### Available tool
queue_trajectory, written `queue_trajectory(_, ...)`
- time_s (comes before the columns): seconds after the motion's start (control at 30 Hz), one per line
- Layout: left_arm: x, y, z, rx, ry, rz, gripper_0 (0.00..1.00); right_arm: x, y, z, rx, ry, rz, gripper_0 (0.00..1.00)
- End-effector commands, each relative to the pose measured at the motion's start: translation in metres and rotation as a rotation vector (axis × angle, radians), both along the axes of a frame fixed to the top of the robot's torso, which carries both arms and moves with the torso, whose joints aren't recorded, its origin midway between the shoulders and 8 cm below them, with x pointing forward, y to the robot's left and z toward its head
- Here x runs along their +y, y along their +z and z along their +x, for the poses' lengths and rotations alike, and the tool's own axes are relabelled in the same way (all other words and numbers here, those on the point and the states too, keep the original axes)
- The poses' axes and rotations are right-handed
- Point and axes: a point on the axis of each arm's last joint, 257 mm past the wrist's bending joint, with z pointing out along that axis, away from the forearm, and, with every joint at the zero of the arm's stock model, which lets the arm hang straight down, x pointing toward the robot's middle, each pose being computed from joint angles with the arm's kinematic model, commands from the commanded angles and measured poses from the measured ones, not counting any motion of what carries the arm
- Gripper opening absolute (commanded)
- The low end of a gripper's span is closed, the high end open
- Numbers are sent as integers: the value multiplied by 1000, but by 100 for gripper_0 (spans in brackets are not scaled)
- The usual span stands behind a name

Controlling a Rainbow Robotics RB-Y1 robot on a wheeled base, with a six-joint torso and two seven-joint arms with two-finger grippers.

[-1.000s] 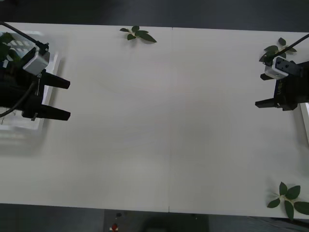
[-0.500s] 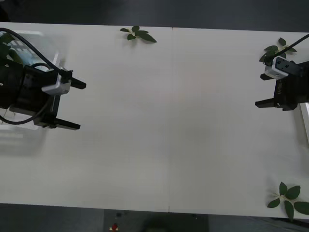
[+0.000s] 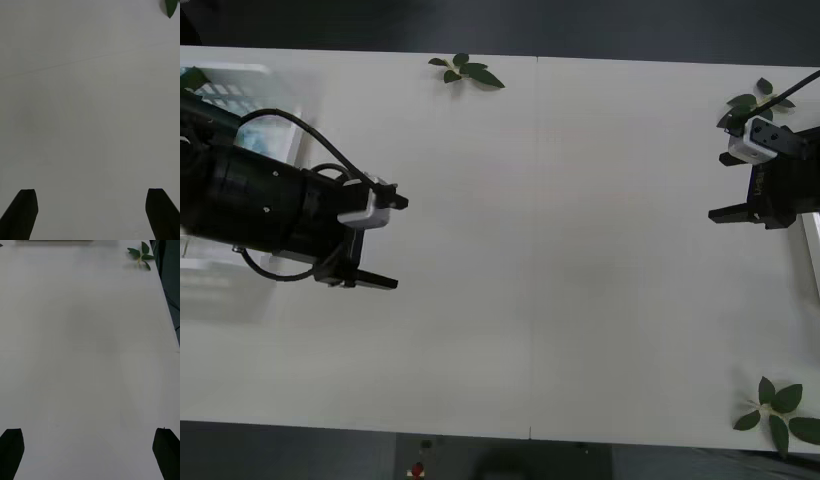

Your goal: Put the red flowers into the right box and the blue flowers into the left box

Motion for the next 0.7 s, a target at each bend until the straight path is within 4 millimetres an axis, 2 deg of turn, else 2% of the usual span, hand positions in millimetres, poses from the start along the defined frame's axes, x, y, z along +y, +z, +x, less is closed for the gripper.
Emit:
queue_trajectory(0.03, -19, 18, 28, -69, 19, -27, 100, 11, 11, 1, -22, 14, 27, 84)
queue_trajectory(0.17, -19, 16, 50, -85, 58, -19, 100, 11, 11, 1, -22, 14, 27, 84)
queue_trajectory(0.23, -16, 15, 51, -88, 62, -10, 100, 11, 11, 1, -22, 14, 27, 84)
queue_trajectory(0.3, -11, 13, 47, -68, 54, 2, 100, 11, 11, 1, -22, 14, 27, 84)
queue_trajectory(0.5, 11, 4, 11, 123, 1, 8, 100, 11, 11, 1, -22, 14, 27, 84)
queue_trajectory(0.7, 13, 5, 9, 133, 1, 2, 100, 11, 11, 1, -22, 14, 27, 84)
